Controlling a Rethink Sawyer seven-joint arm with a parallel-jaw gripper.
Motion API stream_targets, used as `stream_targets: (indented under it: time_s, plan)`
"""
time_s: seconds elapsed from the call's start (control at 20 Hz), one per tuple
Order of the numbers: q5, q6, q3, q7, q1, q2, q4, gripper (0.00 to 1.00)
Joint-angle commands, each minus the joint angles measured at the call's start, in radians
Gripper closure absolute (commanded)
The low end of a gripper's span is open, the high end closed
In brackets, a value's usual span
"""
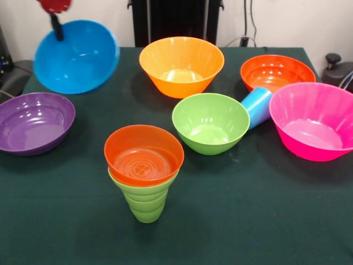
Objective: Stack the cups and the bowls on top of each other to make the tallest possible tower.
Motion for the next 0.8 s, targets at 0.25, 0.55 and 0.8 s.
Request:
stream_targets:
  time_s: [0.25,0.55,0.8]
  plan:
    - [-0.086,0.040,0.114,-0.118,-0.055,-0.065,-0.105,1.00]
    - [-0.086,0.064,0.091,-0.051,0.003,-0.120,-0.095,1.00]
    - [-0.082,0.057,0.056,-0.006,0.011,-0.105,-0.119,1.00]
